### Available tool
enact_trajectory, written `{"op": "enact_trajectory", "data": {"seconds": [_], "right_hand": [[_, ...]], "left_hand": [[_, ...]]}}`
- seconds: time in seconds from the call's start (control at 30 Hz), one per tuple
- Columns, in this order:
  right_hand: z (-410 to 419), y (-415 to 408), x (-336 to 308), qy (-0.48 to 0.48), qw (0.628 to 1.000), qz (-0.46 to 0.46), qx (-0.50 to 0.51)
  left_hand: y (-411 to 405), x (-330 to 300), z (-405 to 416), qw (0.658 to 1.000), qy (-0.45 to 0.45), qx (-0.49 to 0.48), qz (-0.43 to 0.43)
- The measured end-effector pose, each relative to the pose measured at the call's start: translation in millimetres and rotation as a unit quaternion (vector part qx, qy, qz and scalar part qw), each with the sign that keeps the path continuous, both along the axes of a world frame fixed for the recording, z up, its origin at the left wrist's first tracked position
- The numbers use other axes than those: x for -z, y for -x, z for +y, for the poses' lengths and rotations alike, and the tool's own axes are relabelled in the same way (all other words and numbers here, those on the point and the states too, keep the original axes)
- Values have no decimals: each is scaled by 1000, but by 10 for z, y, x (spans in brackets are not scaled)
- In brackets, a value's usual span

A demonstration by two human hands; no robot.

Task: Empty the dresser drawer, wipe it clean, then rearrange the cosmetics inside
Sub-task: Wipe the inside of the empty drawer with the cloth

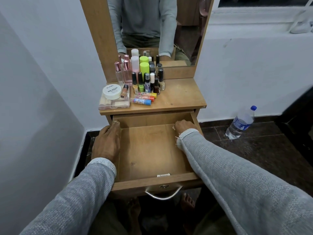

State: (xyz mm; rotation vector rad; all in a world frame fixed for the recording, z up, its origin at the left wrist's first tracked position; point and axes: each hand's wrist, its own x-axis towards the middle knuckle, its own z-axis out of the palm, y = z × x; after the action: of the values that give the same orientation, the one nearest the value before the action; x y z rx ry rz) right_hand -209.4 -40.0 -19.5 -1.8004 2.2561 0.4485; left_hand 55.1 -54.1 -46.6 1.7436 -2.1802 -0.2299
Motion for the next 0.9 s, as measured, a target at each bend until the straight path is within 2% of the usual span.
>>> {"op": "enact_trajectory", "data": {"seconds": [0.3,0.43,0.57,0.73,0.9], "right_hand": [[415,-89,191,-112,994,-2,-18],[407,-104,196,-92,996,3,-23],[303,-2,127,-23,999,-11,-37],[31,41,-7,-4,999,-47,-3],[-22,22,-34,-7,1000,-14,-17]], "left_hand": [[-7,-1,21,1000,9,0,8],[0,-16,45,1000,-1,-4,8],[7,-17,43,1000,-12,-9,6],[23,-41,51,1000,-12,-6,16],[18,-36,52,1000,-10,-10,11]]}}
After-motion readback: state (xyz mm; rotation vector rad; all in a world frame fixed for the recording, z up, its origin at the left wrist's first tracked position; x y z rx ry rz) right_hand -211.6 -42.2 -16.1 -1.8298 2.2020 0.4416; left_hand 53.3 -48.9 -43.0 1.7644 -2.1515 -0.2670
